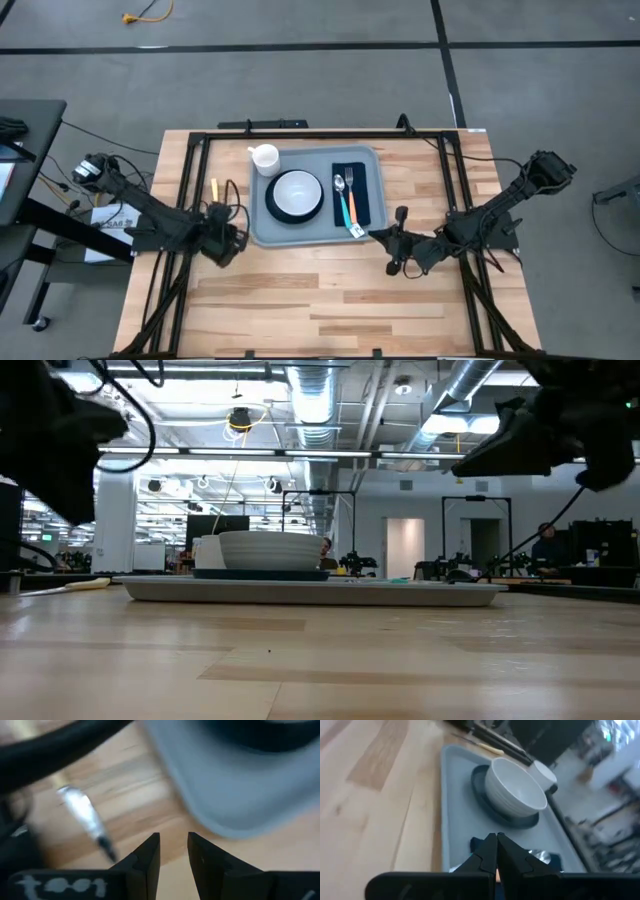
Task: Set up tray
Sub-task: Put the yellow knife on the black napkin to the right of the orange fork
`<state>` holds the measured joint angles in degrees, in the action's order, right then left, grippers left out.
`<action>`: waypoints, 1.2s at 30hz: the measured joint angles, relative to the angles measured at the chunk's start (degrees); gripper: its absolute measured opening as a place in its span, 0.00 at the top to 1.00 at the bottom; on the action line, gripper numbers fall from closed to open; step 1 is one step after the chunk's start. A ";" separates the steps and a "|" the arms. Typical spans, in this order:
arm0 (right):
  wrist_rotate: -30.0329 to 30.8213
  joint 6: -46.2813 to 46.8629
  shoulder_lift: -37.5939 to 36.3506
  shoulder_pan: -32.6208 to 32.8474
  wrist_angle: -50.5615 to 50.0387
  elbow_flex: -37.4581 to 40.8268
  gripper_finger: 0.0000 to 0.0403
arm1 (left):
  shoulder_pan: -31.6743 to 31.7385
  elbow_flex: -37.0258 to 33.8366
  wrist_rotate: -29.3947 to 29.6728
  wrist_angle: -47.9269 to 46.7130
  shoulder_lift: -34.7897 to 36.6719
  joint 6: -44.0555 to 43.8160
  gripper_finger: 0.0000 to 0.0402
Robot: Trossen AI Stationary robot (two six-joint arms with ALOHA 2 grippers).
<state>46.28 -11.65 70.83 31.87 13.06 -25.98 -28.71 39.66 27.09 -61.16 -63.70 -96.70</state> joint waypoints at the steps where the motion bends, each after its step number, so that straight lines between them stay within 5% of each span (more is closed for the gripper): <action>1: 0.00 2.54 0.00 -0.27 0.15 0.00 0.99 | 1.97 0.00 -1.49 -1.43 0.38 -0.19 0.78; 21: 0.13 4.59 0.00 -2.77 -0.13 0.00 0.99 | 49.63 0.00 -10.52 0.19 2.93 38.39 0.78; 28: 0.15 4.08 0.00 -2.77 -0.15 0.00 0.99 | 59.92 -2.93 -13.40 0.69 2.93 46.04 0.78; 36: 0.16 3.66 0.00 -2.77 -0.18 0.00 0.99 | 63.49 -7.25 -13.69 0.83 2.93 49.04 0.67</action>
<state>46.44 -7.99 70.83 29.10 12.88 -25.98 34.78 32.41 13.40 -60.33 -60.77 -47.66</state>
